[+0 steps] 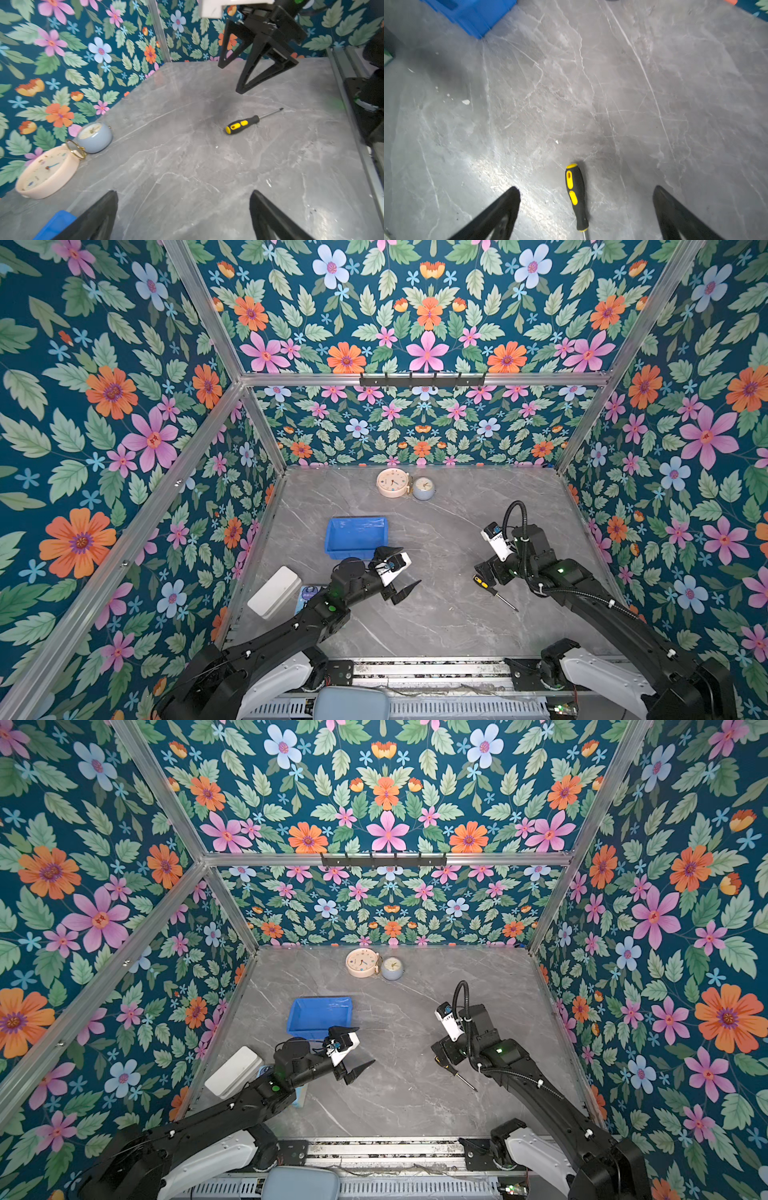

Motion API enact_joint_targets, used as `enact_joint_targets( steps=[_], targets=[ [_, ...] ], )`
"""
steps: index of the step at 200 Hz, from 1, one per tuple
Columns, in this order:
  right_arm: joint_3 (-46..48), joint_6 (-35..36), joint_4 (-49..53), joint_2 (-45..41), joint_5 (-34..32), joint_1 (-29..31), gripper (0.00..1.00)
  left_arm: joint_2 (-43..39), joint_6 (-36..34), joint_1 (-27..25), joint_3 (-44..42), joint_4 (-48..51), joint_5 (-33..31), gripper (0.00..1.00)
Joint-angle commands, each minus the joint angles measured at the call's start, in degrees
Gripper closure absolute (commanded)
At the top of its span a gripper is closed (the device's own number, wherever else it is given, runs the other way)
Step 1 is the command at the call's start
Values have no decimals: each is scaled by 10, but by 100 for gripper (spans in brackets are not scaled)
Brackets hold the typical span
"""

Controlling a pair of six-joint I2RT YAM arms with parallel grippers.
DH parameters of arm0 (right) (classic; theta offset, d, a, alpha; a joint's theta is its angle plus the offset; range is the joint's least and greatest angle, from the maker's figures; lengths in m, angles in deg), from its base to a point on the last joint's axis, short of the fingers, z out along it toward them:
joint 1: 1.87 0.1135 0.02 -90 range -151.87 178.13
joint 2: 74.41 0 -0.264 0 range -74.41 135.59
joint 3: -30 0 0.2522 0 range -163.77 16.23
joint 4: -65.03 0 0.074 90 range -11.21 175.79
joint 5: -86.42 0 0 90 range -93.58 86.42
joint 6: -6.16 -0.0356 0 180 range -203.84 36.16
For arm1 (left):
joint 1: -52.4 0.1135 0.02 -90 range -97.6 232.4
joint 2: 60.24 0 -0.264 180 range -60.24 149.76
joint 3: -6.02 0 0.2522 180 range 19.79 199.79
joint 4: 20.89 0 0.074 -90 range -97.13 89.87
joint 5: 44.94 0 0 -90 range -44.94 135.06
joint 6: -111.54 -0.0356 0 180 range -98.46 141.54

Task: Put the screwdriver in the bin
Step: 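Lower the right gripper over the screwdriver handle while the left arm moves toward center, then close the right gripper on the yellow-and-black screwdriver handle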

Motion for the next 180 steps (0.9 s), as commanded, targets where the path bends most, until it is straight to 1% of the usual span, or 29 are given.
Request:
enact_joint_targets(
  steps=[1,31,61,88,117,141,170,180],
  targets=[
    [-8,25,44,26,-9,9,1,21,-26,-24,13,22,10,0],
    [-14,48,66,68,-27,21,1,48,-57,-56,28,49,-5,0],
    [-20,57,73,109,-29,24,1,64,-53,-65,32,44,-5,0],
    [-42,54,86,164,-26,25,1,77,-49,-72,37,46,-6,0],
    [-73,45,99,227,-22,26,12,85,-49,-79,35,40,-12,0],
    [-95,40,107,268,-36,26,17,87,-48,-82,32,38,-18,0],
    [-120,35,115,307,-44,28,20,87,-46,-83,24,29,-24,0],
    [-124,33,117,318,-51,30,23,86,-45,-82,21,26,-26,0]
  ],
)
